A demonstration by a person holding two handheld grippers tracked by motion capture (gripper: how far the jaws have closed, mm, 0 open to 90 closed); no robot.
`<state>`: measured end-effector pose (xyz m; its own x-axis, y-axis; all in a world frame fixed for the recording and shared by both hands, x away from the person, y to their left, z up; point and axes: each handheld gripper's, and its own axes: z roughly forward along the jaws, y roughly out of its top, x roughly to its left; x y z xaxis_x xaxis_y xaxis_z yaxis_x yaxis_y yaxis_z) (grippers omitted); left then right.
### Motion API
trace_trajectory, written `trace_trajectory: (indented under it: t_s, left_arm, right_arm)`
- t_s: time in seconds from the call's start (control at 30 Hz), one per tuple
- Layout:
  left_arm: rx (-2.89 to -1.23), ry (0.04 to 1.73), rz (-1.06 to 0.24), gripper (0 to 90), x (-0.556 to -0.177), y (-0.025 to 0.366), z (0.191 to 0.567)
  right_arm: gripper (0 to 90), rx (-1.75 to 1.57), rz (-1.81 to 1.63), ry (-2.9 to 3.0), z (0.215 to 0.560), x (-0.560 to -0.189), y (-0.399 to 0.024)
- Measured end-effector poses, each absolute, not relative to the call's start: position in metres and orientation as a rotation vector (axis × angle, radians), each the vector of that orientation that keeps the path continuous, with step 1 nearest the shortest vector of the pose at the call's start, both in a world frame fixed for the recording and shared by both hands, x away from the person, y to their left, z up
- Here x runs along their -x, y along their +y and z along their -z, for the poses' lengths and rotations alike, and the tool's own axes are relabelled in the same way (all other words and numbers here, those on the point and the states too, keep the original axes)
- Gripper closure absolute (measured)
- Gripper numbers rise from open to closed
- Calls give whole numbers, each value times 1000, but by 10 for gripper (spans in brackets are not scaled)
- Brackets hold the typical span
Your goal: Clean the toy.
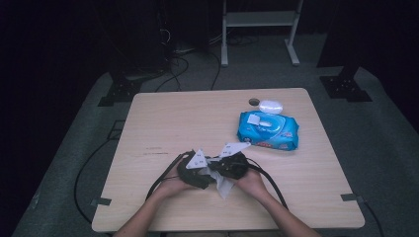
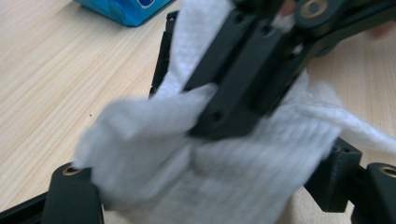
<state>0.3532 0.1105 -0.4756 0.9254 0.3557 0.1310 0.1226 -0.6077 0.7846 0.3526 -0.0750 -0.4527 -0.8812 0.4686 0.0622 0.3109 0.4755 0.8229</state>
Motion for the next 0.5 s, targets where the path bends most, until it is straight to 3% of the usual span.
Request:
trace_trajectory:
  t_s: [0.37, 0.5]
  left_arm:
    - [-2229, 317, -359, 247, -353, 111, 476]
    - [-2236, 317, -354, 247, -354, 110, 478]
  right_arm:
    - [866, -843, -1185, 2434, 451, -375, -120]
    - [866, -806, -1244, 2460, 450, -372, -110]
